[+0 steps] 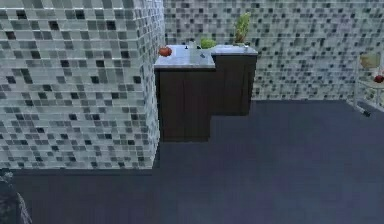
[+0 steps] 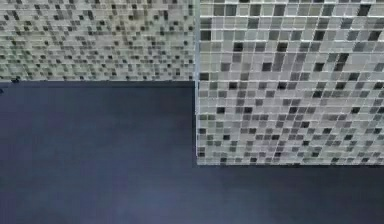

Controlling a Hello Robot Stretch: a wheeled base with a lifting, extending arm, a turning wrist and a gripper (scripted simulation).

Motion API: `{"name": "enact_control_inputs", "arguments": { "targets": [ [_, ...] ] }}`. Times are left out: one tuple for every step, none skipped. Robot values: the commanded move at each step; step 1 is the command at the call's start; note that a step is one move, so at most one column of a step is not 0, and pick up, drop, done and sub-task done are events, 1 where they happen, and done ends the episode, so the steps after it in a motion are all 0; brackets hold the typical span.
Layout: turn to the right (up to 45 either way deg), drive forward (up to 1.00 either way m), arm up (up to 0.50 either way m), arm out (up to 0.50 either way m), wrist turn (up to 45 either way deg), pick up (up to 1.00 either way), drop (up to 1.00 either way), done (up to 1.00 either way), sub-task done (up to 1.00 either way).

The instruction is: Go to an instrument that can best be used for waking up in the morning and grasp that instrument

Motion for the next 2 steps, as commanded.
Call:
{"name": "enact_control_inputs", "arguments": {
  "targets": [
    [6.0,0.00,0.00,0.00,0.0,0.00,0.00,0.00,0.00],
    [0.0,0.05,0.00,0.00,0.0,0.00,0.00,0.00,0.00]
  ]
}}
